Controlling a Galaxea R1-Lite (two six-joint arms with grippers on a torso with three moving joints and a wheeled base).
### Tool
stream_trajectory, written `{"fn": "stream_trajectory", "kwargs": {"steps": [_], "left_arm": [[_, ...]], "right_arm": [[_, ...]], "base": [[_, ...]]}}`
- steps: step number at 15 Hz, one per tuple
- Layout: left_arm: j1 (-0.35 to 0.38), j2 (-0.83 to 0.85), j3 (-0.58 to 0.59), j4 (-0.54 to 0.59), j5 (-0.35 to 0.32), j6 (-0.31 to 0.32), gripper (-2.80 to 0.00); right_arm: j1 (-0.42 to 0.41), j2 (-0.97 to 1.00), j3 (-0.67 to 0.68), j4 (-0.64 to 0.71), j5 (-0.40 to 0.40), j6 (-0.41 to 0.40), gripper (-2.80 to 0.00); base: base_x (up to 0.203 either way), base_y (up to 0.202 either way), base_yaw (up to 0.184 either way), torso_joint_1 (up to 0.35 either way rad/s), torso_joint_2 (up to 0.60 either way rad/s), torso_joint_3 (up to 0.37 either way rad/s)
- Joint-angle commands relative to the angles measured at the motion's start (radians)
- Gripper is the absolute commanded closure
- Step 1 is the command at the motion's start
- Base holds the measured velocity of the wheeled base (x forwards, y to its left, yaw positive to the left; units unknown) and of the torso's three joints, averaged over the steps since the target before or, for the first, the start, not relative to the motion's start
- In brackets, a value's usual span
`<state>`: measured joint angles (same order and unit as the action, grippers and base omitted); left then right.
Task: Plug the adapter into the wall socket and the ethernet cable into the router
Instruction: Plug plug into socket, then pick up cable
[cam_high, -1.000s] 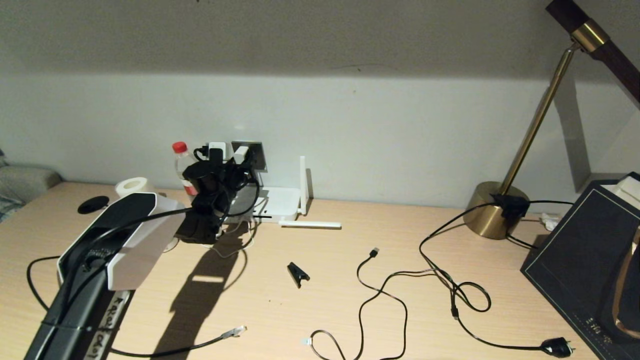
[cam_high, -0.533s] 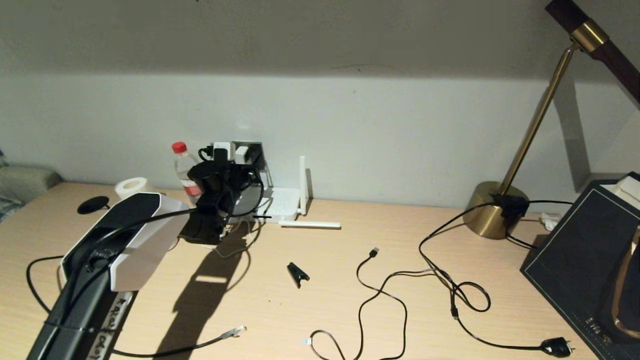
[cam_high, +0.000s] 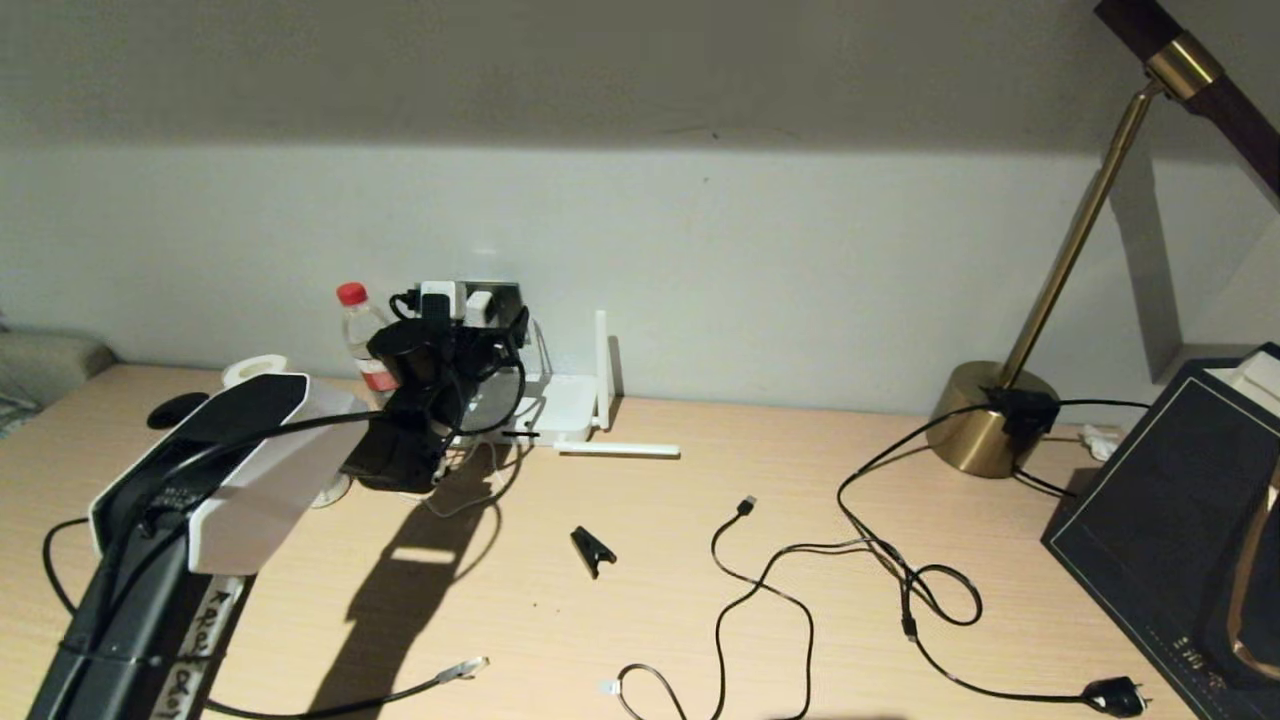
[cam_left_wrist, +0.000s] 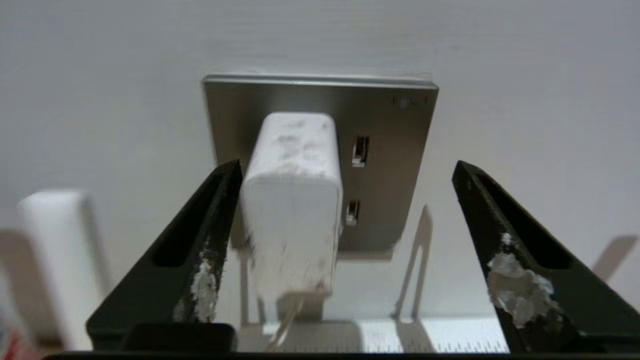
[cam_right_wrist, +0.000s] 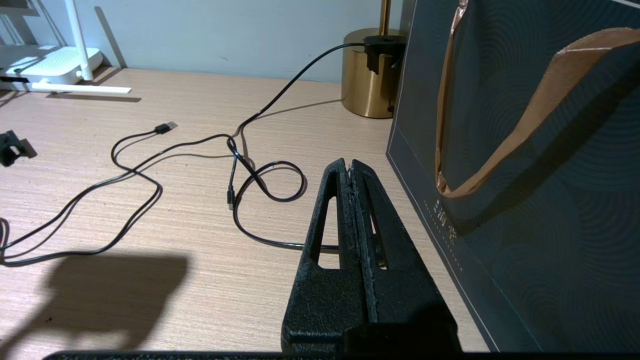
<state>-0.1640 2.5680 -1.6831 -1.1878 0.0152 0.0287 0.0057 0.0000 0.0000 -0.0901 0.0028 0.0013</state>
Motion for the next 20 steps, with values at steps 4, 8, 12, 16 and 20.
{"fn": "stream_trajectory", "kwargs": {"steps": [4,8,12,16,20], "left_arm": [[-0.003,-0.155,0.203,-0.063,0.006,-0.001,-2.80],[-0.003,-0.223,0.283,-0.066,0.008,-0.001,-2.80],[-0.005,-0.318,0.369,-0.061,0.007,-0.001,-2.80],[-0.005,-0.486,0.449,-0.057,0.005,0.001,-2.80],[-0.004,-0.770,0.594,-0.011,0.003,0.026,-2.80]], "right_arm": [[0.000,0.002,0.035,0.000,0.000,0.000,0.00],[0.000,0.002,0.035,0.000,0.000,0.000,0.00],[0.000,0.002,0.035,0.000,0.000,0.000,0.00],[0.000,0.002,0.035,0.000,0.000,0.000,0.00],[0.000,0.002,0.035,0.000,0.000,0.000,0.00]], "base": [[0.000,0.000,0.000,0.000,0.00,0.000],[0.000,0.000,0.000,0.000,0.00,0.000],[0.000,0.000,0.000,0.000,0.00,0.000],[0.000,0.000,0.000,0.000,0.00,0.000],[0.000,0.000,0.000,0.000,0.00,0.000]]}}
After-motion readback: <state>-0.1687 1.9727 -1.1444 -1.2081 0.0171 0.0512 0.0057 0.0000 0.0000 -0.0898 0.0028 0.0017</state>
